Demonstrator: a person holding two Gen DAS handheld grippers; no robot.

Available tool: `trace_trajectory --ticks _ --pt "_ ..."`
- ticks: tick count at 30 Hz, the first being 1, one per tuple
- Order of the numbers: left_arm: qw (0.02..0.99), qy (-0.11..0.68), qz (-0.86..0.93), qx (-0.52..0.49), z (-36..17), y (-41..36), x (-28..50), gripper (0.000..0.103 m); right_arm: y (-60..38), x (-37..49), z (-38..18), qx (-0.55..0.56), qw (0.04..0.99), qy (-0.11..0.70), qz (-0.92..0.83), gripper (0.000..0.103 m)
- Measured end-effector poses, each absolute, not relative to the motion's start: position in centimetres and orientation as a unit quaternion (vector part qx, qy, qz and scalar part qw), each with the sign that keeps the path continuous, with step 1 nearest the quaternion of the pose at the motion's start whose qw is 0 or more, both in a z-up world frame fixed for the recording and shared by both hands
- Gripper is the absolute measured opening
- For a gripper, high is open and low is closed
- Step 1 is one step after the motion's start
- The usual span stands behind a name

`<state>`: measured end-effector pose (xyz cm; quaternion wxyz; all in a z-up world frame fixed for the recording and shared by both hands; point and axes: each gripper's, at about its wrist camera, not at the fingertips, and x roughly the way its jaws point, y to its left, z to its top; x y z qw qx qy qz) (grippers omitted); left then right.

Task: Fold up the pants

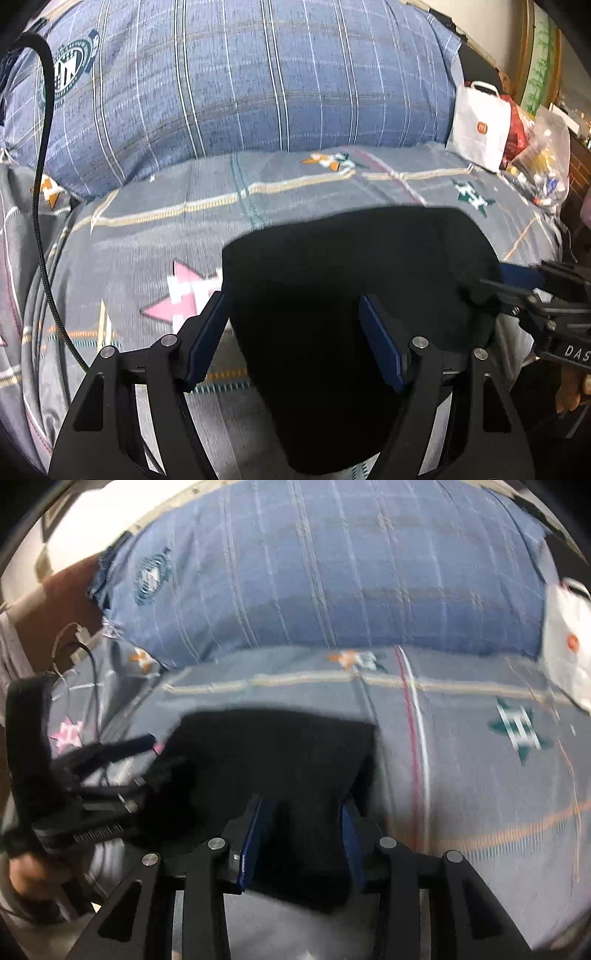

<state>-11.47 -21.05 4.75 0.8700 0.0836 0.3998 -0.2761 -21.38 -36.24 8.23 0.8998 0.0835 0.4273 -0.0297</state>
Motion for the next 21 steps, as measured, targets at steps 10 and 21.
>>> trace_trajectory --ticks 10,21 --pt "0.863 0.415 -0.284 0.041 5.5 -19.5 -11.6 0.074 -39.5 -23.6 7.0 0.198 0.897 0.396 -0.021 0.045" --pt "0.838 0.454 -0.300 -0.038 4.3 -16.8 -10.3 0.076 -40.2 -20.6 3.6 0.273 0.866 0.418 0.031 0.067"
